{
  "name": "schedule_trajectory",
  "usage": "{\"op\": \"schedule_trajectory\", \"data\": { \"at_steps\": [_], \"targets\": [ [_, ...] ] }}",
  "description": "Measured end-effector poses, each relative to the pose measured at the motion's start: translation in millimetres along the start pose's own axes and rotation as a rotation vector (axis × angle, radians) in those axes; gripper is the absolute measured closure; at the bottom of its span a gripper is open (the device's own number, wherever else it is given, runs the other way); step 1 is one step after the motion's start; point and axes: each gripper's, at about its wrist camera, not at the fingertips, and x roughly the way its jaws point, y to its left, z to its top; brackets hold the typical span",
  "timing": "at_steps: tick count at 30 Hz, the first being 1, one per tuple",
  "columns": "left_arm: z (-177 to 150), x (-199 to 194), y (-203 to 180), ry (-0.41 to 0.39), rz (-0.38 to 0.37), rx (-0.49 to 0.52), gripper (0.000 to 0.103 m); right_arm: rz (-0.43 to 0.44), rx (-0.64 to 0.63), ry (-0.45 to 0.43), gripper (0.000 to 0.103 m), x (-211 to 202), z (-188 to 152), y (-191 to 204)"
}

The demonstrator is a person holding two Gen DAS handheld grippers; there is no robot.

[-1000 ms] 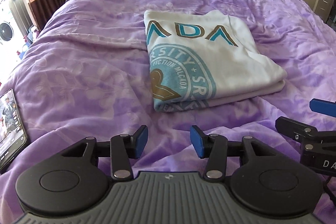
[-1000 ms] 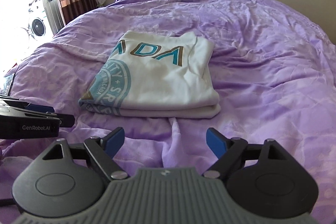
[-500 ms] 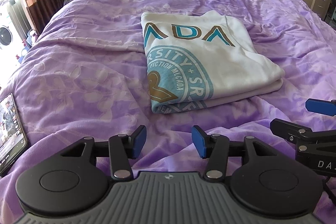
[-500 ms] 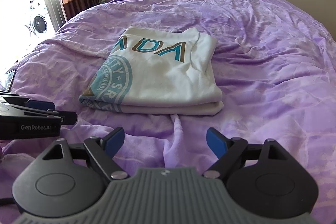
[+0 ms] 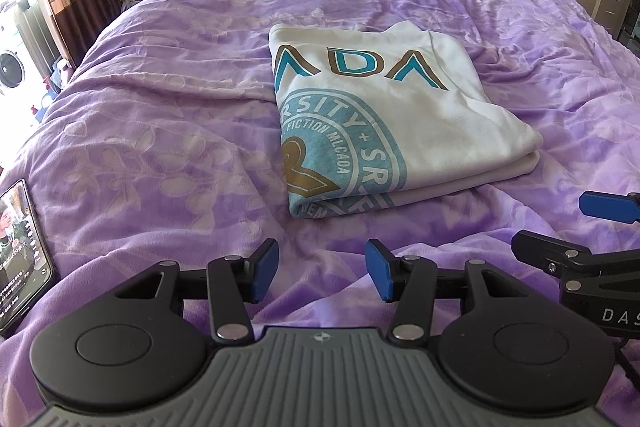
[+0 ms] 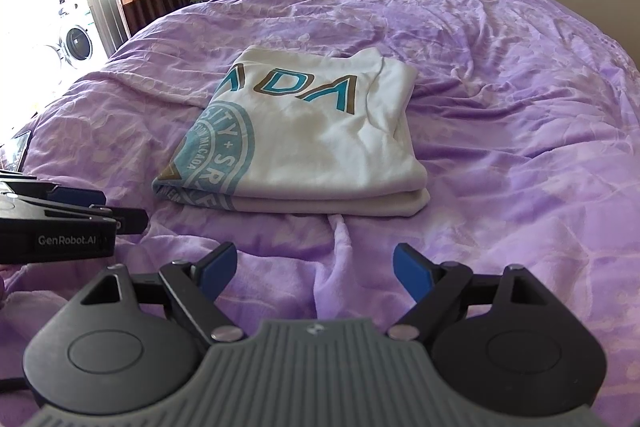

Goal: Fold small clothes

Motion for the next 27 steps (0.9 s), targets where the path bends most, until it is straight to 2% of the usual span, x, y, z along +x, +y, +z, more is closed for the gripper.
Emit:
{"op": "schedule_trajectory", "data": {
  "at_steps": [27],
  "targets": [
    [-0.2, -0.4, -0.9, -0.001, 0.001, 0.002, 0.043, 0.006, -0.001, 0.008, 0.022, 2.0, -1.3, 1.6]
  ]
}}
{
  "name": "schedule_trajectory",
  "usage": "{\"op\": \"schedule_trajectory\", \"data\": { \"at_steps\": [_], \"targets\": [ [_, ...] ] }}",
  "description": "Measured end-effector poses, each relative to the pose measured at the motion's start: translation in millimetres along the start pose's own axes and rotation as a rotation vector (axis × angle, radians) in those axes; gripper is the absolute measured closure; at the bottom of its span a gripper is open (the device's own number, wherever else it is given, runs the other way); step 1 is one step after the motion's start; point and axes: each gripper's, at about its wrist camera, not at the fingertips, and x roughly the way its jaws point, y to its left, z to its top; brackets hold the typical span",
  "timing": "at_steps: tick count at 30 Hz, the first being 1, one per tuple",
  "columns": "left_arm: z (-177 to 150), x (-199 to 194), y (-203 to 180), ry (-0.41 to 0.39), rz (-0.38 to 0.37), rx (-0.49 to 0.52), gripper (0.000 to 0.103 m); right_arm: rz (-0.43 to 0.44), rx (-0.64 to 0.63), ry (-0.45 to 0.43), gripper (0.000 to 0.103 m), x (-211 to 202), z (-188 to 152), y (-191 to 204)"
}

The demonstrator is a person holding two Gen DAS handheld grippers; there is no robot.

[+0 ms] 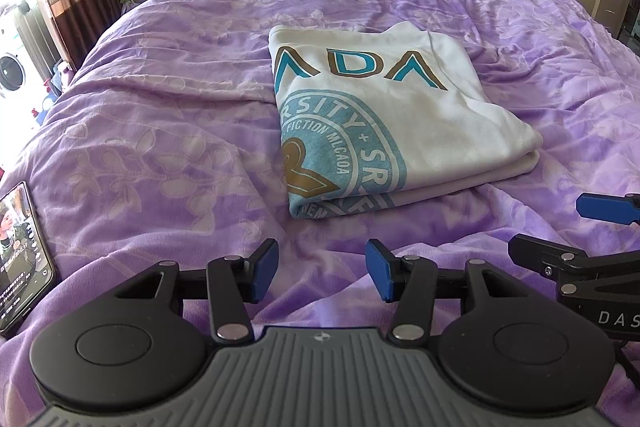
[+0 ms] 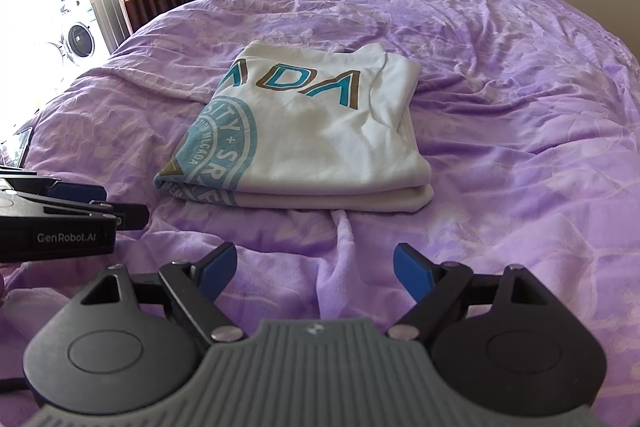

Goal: Fold small clothes

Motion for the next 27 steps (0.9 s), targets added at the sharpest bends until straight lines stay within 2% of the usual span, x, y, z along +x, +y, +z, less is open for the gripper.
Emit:
{"op": "schedule_trajectory", "data": {
  "at_steps": [27],
  "targets": [
    [2.3, -4.0, -0.6, -0.012, -0.001, 0.019, 0.042, 0.001, 0.0, 0.002, 0.022, 0.2, -0.6, 0.3]
  ]
}}
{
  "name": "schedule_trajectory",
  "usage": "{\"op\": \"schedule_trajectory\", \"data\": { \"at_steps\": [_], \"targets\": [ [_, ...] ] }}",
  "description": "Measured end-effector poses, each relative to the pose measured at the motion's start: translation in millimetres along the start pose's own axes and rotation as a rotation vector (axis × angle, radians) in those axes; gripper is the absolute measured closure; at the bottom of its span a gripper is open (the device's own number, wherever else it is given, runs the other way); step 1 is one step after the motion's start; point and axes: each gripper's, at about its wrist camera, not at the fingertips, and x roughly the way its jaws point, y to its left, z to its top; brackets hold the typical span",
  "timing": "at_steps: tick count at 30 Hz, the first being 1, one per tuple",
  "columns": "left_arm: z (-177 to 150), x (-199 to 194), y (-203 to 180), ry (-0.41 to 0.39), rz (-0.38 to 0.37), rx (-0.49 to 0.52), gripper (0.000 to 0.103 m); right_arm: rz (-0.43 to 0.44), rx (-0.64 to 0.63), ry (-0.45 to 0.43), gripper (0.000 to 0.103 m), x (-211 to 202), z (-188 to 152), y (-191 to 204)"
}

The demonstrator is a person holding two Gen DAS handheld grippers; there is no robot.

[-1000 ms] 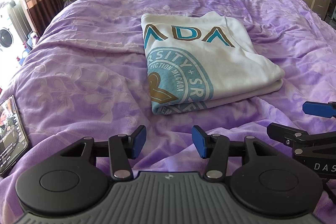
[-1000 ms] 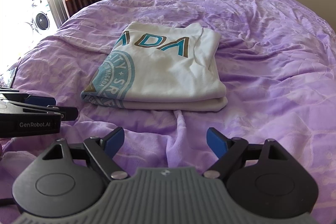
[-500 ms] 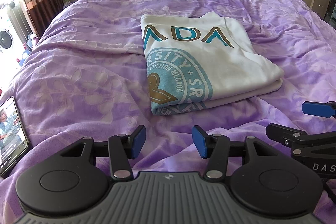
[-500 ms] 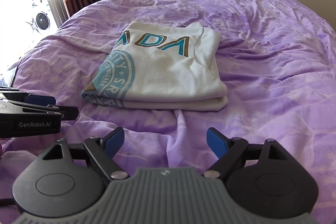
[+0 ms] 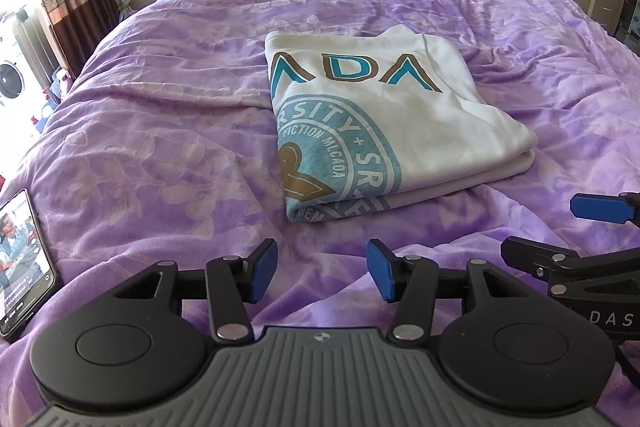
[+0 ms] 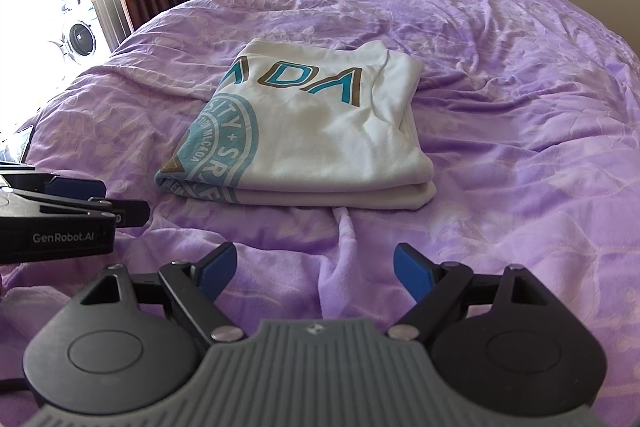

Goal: Fold small clothes

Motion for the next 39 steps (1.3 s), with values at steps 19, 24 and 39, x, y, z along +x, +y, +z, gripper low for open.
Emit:
{"op": "schedule_trajectory", "data": {
  "at_steps": [19, 24, 39],
  "targets": [
    [-1.9, -3.1, -0.8, -0.022, 0.002, -0.006, 0.042, 0.002, 0.001, 0.003, 0.021, -0.1, 1.4, -0.7],
    [-1.9, -6.3, -2.1, -0.036, 0.002, -0.008, 0.042, 0.005, 0.002, 0.007, 0.021, 0.6, -2.7, 1.0],
    [-2.2, -12.5, -4.2, -0.076, 0.013, -0.008, 0.042, 0.007, 0.002, 0.009, 0.021, 0.8, -3.4, 1.0]
  ]
}}
